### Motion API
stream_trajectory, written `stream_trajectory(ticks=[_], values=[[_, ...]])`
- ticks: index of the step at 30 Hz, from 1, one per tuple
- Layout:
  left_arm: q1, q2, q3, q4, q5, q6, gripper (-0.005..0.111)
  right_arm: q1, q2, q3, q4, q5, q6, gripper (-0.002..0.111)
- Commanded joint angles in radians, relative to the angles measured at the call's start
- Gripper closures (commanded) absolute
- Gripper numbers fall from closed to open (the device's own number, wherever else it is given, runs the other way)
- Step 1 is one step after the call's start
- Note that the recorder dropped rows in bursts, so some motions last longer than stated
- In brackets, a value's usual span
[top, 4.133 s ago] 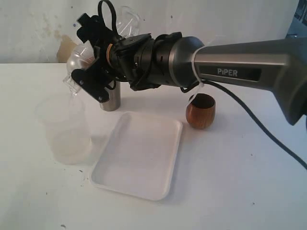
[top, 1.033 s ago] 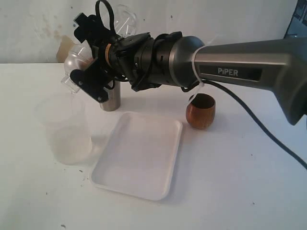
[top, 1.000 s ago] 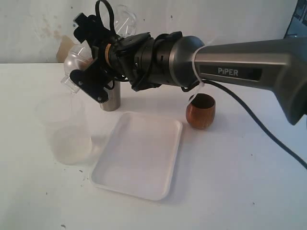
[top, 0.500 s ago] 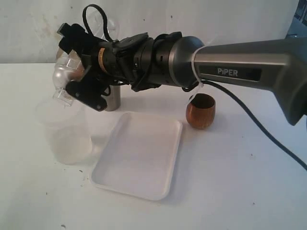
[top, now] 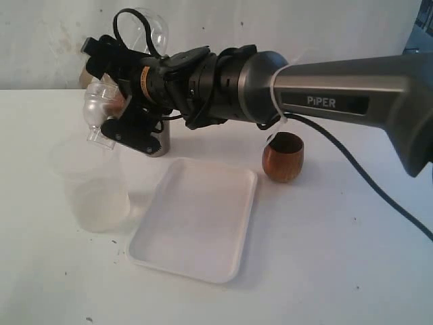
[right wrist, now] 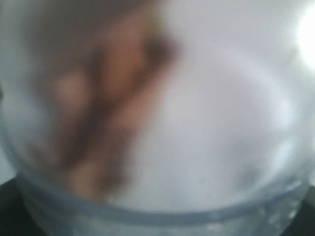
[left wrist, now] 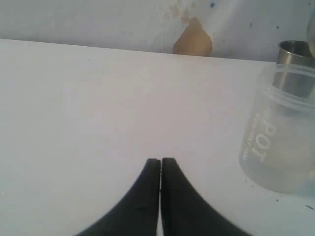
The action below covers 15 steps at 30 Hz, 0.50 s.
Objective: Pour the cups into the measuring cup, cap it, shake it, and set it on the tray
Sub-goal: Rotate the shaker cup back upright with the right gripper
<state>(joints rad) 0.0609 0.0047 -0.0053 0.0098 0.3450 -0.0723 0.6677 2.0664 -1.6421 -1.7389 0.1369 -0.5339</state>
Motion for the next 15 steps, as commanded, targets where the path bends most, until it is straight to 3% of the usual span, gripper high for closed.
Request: stream_trajectory(ticks=[1, 15], values=[[-0.003, -0.005, 0.005, -0.001, -0.008, 0.001, 0.106, -0.001, -0.019, -0.012, -0.005, 0.016, -0.011, 0.108], [-0.003, -0.005, 0.005, -0.001, -0.008, 0.001, 0.106, -0.001, -0.009, -0.098, -0.005, 0.012, -0.011, 0.108]])
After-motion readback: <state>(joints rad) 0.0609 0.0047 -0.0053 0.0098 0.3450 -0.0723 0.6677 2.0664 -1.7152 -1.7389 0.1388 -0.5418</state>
